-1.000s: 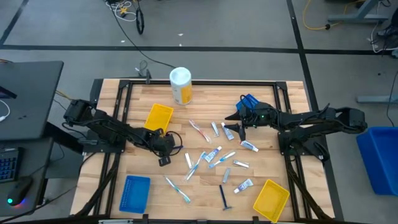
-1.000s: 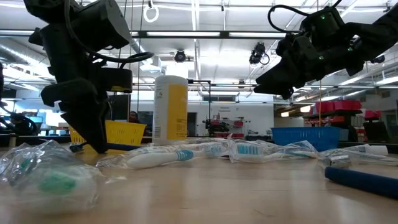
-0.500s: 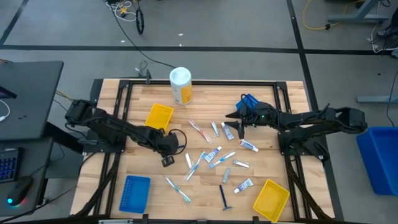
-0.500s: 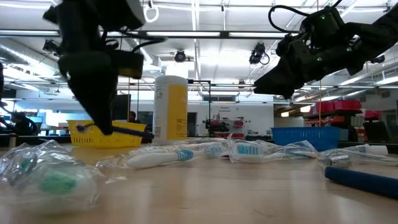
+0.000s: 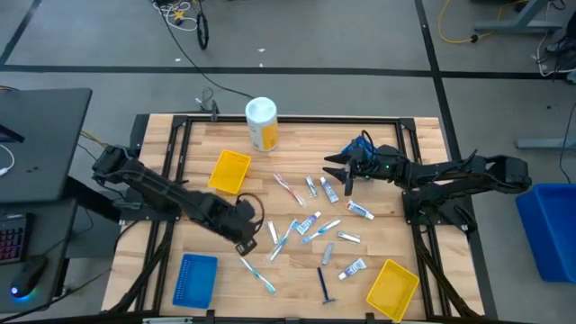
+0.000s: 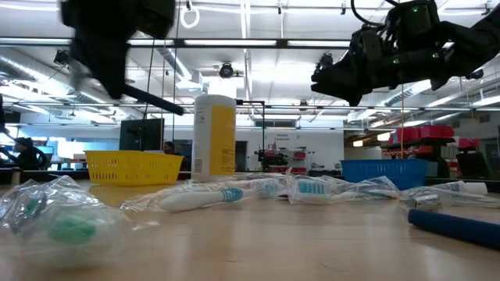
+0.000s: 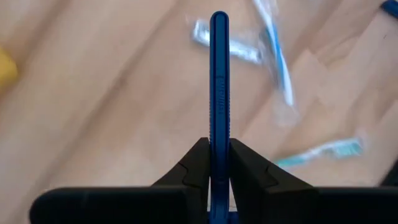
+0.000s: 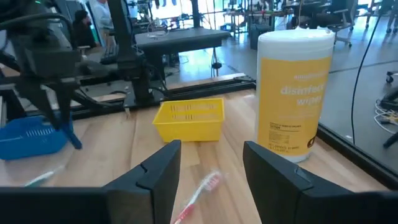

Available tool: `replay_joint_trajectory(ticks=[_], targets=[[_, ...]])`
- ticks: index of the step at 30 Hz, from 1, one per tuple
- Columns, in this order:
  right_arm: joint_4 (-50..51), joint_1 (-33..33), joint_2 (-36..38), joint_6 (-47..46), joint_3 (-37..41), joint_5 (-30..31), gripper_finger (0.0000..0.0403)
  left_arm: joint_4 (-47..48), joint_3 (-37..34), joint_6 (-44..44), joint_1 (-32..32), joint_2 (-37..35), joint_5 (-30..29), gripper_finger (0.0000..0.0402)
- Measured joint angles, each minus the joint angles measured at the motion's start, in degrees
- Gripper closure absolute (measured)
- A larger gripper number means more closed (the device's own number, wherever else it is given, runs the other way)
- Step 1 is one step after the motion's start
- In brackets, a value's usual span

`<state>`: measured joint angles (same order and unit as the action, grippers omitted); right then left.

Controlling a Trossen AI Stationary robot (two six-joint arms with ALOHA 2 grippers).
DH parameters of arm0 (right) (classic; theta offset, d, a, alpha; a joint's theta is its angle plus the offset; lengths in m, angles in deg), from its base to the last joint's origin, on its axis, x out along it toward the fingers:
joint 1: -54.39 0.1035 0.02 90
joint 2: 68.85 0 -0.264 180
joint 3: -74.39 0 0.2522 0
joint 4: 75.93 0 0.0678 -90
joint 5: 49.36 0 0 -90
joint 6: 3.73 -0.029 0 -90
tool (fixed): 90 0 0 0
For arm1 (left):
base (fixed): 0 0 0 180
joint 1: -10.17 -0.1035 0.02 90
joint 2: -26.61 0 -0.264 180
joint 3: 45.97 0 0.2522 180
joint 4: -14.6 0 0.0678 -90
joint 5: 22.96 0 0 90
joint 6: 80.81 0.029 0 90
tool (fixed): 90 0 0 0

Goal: Pick & Place Travel size toiletries
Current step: Put the blue razor into the bottom blue bin

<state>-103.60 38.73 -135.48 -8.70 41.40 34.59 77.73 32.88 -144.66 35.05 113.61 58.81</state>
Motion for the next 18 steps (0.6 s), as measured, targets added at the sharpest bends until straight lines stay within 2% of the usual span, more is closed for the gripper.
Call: replay_joint_trajectory(ticks=[5, 9, 15, 18], targets=[[-0.68, 0.0, 0.0, 1.83, 0.0, -0.02, 0.0231, 0.53, 0.01, -15.51, 8.78, 0.0, 0.74, 0.0356], [-4.89, 0.0, 0.0, 1.92, 0.0, -0.02, 0.0236, 0.24, 0.03, -26.2, 15.83, -0.11, -1.01, 0.0351], [-11.82, 0.0, 0.0, 4.41, 0.0, -0.04, 0.0243, 3.17, 0.05, -43.42, 26.0, -0.44, 0.68, 0.0356], [-15.09, 0.0, 0.0, 4.44, 0.0, -0.04, 0.0247, 3.03, 0.05, -51.61, 31.15, -0.44, -1.58, 0.0353]])
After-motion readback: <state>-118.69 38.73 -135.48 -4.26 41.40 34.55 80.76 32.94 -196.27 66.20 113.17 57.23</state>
